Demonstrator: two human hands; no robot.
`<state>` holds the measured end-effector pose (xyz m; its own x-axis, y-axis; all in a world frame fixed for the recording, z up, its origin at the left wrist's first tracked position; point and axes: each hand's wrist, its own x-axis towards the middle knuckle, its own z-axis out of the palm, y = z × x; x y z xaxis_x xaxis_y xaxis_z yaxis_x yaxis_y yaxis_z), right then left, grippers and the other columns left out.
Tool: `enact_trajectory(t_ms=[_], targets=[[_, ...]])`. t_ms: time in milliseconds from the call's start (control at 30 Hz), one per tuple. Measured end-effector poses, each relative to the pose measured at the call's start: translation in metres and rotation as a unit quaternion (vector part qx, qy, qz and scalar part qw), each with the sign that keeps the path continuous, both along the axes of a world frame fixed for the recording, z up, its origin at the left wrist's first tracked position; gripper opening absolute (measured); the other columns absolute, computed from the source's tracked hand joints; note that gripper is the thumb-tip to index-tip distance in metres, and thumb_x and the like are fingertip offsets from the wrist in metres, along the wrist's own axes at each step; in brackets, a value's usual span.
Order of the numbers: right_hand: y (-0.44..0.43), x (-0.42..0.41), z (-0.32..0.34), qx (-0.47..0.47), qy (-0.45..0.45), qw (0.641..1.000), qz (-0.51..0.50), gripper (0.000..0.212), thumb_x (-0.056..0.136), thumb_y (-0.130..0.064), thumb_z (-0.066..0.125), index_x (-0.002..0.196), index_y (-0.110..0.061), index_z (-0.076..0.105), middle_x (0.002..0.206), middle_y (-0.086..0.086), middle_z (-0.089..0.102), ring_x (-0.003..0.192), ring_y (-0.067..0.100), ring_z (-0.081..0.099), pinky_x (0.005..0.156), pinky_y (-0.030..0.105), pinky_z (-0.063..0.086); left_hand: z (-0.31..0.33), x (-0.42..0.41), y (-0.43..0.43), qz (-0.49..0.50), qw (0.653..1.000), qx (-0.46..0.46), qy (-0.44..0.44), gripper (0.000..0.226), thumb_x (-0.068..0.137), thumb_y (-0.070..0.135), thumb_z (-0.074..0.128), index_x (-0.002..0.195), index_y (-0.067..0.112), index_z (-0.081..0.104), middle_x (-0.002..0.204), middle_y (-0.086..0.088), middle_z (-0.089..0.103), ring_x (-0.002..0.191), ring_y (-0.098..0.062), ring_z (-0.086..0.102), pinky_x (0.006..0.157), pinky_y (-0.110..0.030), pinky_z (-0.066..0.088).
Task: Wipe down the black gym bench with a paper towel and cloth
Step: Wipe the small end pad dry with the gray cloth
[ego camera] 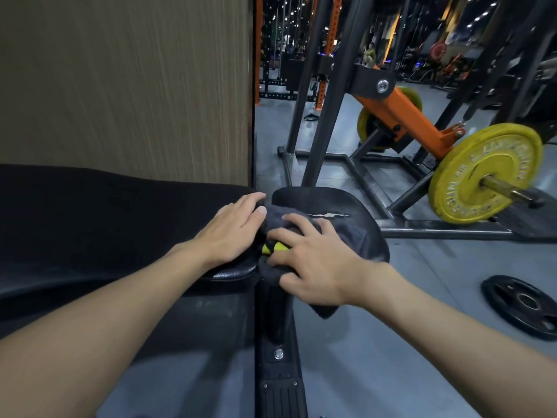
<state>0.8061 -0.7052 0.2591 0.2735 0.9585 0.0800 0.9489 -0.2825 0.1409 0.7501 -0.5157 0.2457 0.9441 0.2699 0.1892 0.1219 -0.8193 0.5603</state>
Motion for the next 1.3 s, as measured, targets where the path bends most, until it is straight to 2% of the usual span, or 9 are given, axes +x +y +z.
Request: enact_trajectory(t_ms=[167, 467, 600, 733, 833, 900, 1167, 1233, 1300], targets=[[-0.014, 0.0, -0.007, 0.038, 0.022, 0.999, -0.007, 0.052, 0.079, -0.045, 0.031, 0.116, -0.041, 0.067, 0.141, -0.011, 0.047, 0.144, 0.028, 0.027, 0.104, 0.057, 0.031, -0.001, 0.0, -0.001, -0.007, 1.0, 0.012, 0.019, 0.045, 0.105, 0.036, 0.018, 0.144, 0.028, 0.039, 0.143, 0.001, 0.05, 0.133, -0.019, 0.038, 0.115, -0.034, 0.019], [0.023, 0.065, 0.006, 0.079, 0.101, 0.947, -0.296, 0.045, 0.089, -0.053, 0.041, 0.132, -0.048, 0.052, 0.144, -0.006, 0.041, 0.135, 0.035, 0.028, 0.101, 0.063, 0.027, -0.011, 0.012, 0.012, 0.005, 1.0, -0.023, 0.018, 0.057, 0.092, 0.059, 0.013, 0.136, 0.038, 0.044, 0.138, 0.01, 0.053, 0.135, -0.018, 0.037, 0.115, -0.041, 0.024], [0.034, 0.051, 0.005, 0.122, 0.12, 0.948, -0.267, 0.036, 0.092, -0.041, 0.043, 0.124, -0.038, 0.06, 0.133, -0.011, 0.049, 0.127, 0.029, 0.033, 0.095, 0.055, 0.029, 0.004, 0.024, 0.012, 0.066, 0.973, -0.217, 0.035, 0.06, 0.086, 0.068, 0.024, 0.106, 0.034, 0.069, 0.116, 0.009, 0.067, 0.117, -0.014, 0.055, 0.108, -0.04, 0.036], [0.056, 0.038, 0.033, 0.256, 0.336, 0.847, -0.321, 0.033, 0.093, -0.032, 0.045, 0.119, -0.035, 0.064, 0.129, -0.005, 0.053, 0.126, 0.03, 0.038, 0.102, 0.051, 0.031, 0.046, 0.018, 0.005, 0.091, 0.876, -0.47, 0.057, 0.055, 0.086, 0.069, 0.041, 0.097, 0.026, 0.073, 0.105, 0.002, 0.072, 0.1, -0.014, 0.064, 0.095, -0.036, 0.045], [0.083, 0.02, 0.072, 0.337, 0.444, 0.765, -0.323, 0.044, 0.084, -0.035, 0.042, 0.121, -0.03, 0.066, 0.13, -0.002, 0.056, 0.125, 0.033, 0.045, 0.106, 0.056, 0.036, 0.1, 0.007, 0.005, 0.111, 0.78, -0.611, 0.082, 0.043, 0.089, 0.062, 0.052, 0.1, 0.023, 0.068, 0.092, -0.004, 0.07, 0.076, -0.019, 0.068, 0.067, -0.033, 0.054], [0.102, 0.004, 0.101, 0.336, 0.486, 0.744, -0.312, 0.044, 0.088, -0.032, 0.047, 0.13, -0.032, 0.062, 0.136, -0.005, 0.053, 0.128, 0.029, 0.044, 0.107, 0.054, 0.037, 0.139, -0.004, 0.011, 0.114, 0.743, -0.649, 0.119, 0.046, 0.087, 0.058, 0.059, 0.106, 0.017, 0.071, 0.098, -0.008, 0.074, 0.085, -0.022, 0.073, 0.071, -0.035, 0.058], [0.182, -0.069, 0.237, 0.27, 0.684, 0.647, -0.202, 0.069, 0.088, -0.008, 0.065, 0.144, -0.039, 0.038, 0.136, -0.004, 0.045, 0.119, 0.011, 0.051, 0.1, 0.027, 0.045, 0.276, -0.101, 0.099, 0.249, 0.749, -0.607, 0.089, 0.028, 0.099, 0.033, 0.053, 0.113, 0.013, 0.068, 0.098, -0.014, 0.075, 0.089, -0.029, 0.073, 0.079, -0.04, 0.058], [0.213, -0.091, 0.26, 0.272, 0.704, 0.62, -0.214, 0.06, 0.088, -0.006, 0.065, 0.129, -0.04, 0.037, 0.118, -0.009, 0.049, 0.102, 0.005, 0.055, 0.079, 0.018, 0.049, 0.296, -0.131, 0.134, 0.279, 0.746, -0.602, 0.061, 0.027, 0.099, 0.033, 0.053, 0.114, 0.016, 0.068, 0.102, -0.012, 0.075, 0.095, -0.03, 0.072, 0.091, -0.047, 0.055], [0.251, -0.113, 0.277, 0.261, 0.741, 0.564, -0.257, 0.044, 0.079, -0.009, 0.067, 0.108, -0.031, 0.042, 0.089, -0.005, 0.056, 0.08, 0.013, 0.057, 0.065, 0.026, 0.048, 0.307, -0.161, 0.174, 0.298, 0.743, -0.599, 0.034, 0.026, 0.098, 0.034, 0.054, 0.114, 0.019, 0.067, 0.107, -0.01, 0.074, 0.1, -0.029, 0.07, 0.095, -0.047, 0.052]])
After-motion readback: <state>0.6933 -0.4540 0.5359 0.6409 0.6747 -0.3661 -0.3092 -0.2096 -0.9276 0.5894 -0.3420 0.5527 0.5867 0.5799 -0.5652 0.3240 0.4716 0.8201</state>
